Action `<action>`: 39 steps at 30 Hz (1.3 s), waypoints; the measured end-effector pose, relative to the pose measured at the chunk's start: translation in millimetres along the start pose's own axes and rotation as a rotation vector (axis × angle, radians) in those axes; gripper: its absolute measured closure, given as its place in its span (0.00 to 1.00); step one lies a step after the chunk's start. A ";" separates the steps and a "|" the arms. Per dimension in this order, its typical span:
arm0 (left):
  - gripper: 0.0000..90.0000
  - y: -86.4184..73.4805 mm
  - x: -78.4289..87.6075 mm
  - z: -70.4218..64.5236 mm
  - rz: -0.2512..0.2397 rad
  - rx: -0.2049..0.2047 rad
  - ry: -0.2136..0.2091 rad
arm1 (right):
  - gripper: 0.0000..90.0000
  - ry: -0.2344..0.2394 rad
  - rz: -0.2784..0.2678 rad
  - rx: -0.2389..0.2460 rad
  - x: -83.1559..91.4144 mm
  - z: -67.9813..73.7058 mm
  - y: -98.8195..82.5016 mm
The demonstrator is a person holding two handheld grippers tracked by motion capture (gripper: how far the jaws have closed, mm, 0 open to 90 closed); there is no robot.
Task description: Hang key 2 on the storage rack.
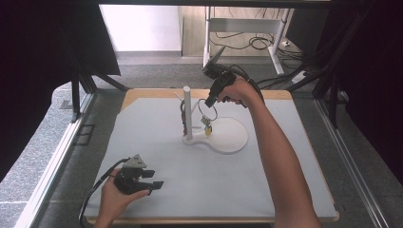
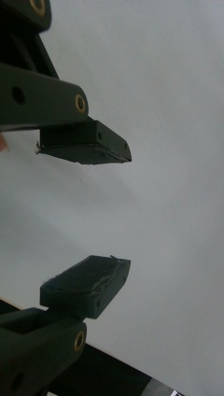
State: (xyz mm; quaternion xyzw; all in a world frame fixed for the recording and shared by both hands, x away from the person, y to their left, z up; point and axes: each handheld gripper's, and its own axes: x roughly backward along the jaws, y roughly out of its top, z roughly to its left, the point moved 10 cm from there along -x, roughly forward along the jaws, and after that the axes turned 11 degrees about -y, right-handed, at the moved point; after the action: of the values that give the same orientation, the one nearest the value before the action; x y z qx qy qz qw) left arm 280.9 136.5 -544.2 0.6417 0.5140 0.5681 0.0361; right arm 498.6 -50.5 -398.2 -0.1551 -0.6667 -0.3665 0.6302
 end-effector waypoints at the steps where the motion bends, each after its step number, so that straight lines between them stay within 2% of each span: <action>1: 0.47 0.0 0.0 0.0 0.000 0.000 0.000 | 0.97 0.003 -0.003 0.000 -0.1 0.7 0.9; 23: 0.47 -1.7 1.1 2.7 -0.003 0.005 0.001 | 0.97 -0.040 -0.008 -0.028 -12.4 -11.8 9.0; 31: 0.47 -2.2 0.4 2.7 -0.003 0.009 -0.003 | 0.97 -0.020 -0.015 -0.001 -14.9 0.5 12.5; 37: 0.47 -2.4 -0.3 3.4 0.003 0.001 0.002 | 0.97 -0.001 -0.010 0.027 -25.0 11.3 11.0; 39: 0.47 -2.6 -0.6 3.1 0.003 0.005 0.000 | 0.97 0.008 -0.007 0.022 -27.9 14.8 10.3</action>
State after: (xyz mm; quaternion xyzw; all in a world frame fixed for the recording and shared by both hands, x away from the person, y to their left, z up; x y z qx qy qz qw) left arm 281.8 138.9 -547.3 0.6427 0.5142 0.5670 0.0337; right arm 499.1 -26.2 -420.9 -0.1446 -0.6687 -0.3620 0.6332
